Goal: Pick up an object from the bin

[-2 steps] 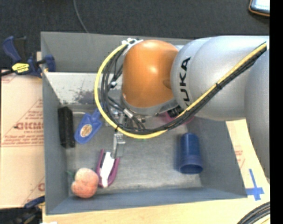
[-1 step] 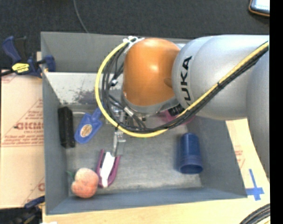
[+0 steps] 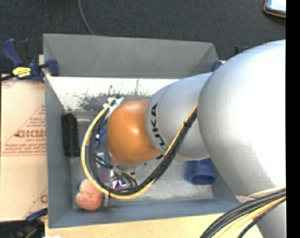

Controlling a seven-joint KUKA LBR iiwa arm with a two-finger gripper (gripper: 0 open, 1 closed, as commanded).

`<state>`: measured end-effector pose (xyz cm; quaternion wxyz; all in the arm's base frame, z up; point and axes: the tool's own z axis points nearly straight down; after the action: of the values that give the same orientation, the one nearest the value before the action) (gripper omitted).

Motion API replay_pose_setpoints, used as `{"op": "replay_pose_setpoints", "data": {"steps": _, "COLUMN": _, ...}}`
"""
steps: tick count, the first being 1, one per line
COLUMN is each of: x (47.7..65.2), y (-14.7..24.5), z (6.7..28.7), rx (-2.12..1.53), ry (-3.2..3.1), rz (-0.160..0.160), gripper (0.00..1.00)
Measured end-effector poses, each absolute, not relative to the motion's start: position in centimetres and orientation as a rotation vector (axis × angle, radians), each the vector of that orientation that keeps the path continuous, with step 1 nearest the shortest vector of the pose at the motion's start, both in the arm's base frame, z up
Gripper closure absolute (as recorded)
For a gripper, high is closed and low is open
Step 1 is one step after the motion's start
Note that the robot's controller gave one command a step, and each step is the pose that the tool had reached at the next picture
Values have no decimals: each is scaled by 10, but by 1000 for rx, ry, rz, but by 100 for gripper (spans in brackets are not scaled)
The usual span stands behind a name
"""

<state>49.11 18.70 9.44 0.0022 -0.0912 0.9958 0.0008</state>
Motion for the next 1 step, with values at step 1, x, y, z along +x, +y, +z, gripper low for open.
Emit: {"op": "replay_pose_setpoints", "data": {"steps": 1, "x": 507, "y": 165, "z": 162, "rx": -838, "ry": 3007, "rz": -2, "gripper": 0}}
